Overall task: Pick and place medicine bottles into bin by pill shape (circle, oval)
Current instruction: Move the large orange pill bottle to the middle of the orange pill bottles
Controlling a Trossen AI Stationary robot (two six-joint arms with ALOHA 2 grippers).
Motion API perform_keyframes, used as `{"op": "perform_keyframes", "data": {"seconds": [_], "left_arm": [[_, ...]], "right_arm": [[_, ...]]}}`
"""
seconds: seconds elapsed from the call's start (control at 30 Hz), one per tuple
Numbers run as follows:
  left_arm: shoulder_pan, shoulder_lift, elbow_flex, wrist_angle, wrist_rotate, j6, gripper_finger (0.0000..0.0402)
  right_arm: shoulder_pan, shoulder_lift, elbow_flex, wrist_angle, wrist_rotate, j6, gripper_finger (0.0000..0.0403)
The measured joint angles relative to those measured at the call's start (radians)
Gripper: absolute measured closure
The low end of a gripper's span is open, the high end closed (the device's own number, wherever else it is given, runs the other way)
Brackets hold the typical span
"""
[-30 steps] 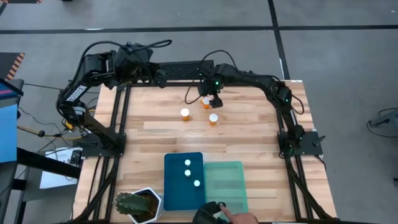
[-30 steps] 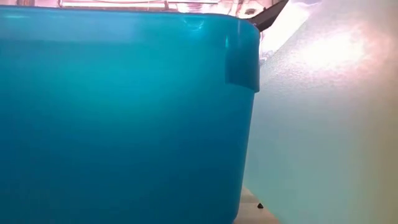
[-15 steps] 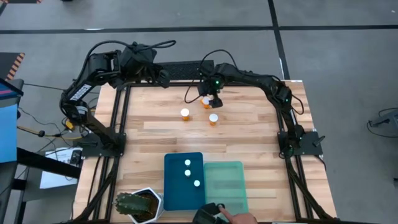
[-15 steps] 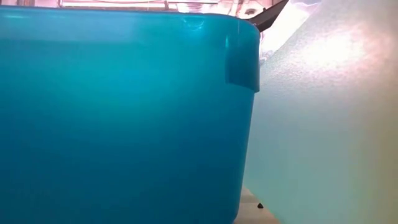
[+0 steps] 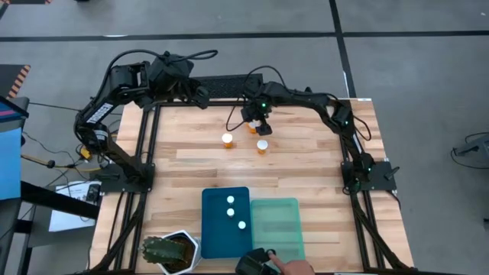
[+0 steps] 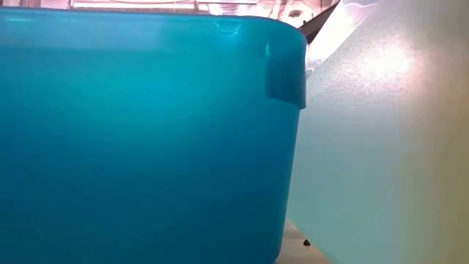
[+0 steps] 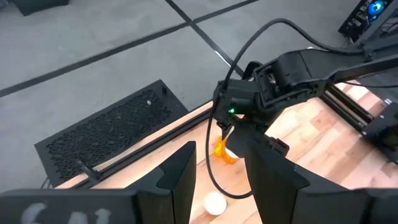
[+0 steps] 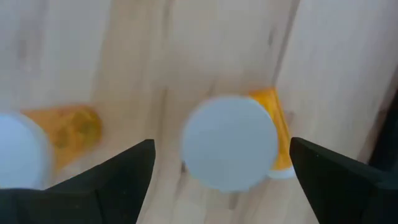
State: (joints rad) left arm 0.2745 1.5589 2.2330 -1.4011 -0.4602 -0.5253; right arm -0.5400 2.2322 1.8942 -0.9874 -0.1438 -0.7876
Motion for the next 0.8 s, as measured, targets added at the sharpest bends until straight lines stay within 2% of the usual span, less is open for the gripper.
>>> {"op": "perform_keyframes", "data": {"seconds": [0.17, 0.47, 0.8], "left_arm": [[0.000, 0.000, 0.000, 0.000, 0.011, 0.001, 0.0273], [0.000, 0.000, 0.000, 0.000, 0.010, 0.001, 0.0274], [0.000, 0.000, 0.000, 0.000, 0.010, 0.009, 0.0274]], "right_arm": [[0.000, -0.002, 0.005, 0.009, -0.008, 0.001, 0.0044], [-0.003, -0.002, 0.005, 0.008, 0.007, -0.007, 0.0147], [0.009, -0.004, 0.006, -0.017, 0.014, -0.032, 0.0218]]}}
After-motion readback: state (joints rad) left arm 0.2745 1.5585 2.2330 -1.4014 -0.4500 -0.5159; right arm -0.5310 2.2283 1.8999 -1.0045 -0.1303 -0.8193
